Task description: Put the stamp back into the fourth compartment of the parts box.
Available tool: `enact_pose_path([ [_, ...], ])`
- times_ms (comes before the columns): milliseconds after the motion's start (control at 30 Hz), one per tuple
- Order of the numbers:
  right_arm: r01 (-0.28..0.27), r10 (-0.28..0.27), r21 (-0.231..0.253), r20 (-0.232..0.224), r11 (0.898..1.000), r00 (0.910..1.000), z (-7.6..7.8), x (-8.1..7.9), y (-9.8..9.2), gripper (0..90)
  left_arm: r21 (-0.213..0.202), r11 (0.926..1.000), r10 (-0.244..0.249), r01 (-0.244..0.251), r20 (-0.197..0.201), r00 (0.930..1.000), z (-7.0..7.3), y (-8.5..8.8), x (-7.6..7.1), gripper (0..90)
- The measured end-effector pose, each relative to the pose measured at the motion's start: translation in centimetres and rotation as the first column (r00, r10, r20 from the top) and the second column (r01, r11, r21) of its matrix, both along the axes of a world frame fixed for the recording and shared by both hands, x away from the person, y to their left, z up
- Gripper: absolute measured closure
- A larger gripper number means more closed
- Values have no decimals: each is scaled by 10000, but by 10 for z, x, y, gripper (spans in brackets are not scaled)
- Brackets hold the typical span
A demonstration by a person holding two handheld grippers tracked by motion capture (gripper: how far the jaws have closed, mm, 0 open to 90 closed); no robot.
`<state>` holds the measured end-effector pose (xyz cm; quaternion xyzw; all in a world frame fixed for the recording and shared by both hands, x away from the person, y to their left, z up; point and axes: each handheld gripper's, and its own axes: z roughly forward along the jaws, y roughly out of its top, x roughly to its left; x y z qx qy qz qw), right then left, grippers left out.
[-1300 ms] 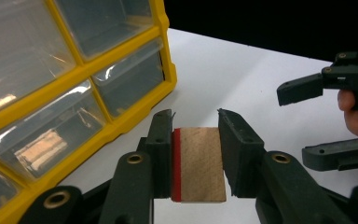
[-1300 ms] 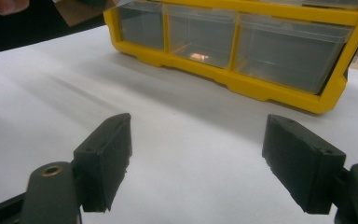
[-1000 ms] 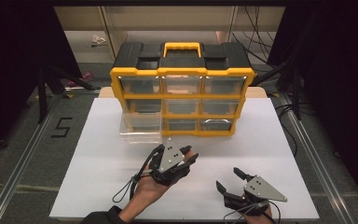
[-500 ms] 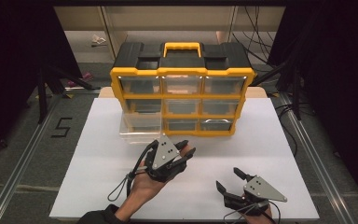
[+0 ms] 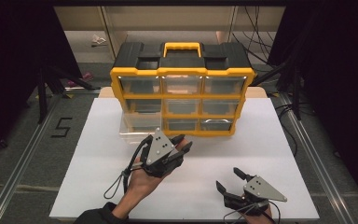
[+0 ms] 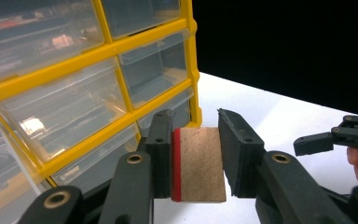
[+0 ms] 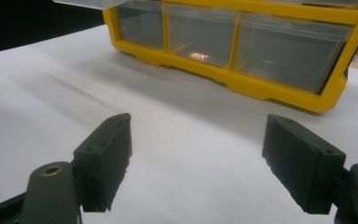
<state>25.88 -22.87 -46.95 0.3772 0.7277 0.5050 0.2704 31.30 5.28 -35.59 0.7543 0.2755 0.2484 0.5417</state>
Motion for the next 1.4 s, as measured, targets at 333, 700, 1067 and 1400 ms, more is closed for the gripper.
enact_pose_path([
  [333, 9, -9, 18, 1, 10000, 10000, 0, 0, 0, 248, -202, 9997, 143, -140, 132, 9998, 9, 5, 2, 666],
  [700, 5, -5, 10, 14, 10000, 10000, 1, -1, 1, 248, -590, 9967, 585, -563, 368, 9976, 23, 16, 7, 666],
  [1067, -19, 19, -7, 42, 10000, 10000, 1, -1, 1, 248, -845, 9894, 1229, -1182, 533, 9910, 32, 37, 13, 666],
  [1400, -31, 31, -14, 51, 10000, 10000, 1, -1, 1, 248, -1072, 9828, 1566, -1506, 500, 9864, 35, 50, 17, 666],
])
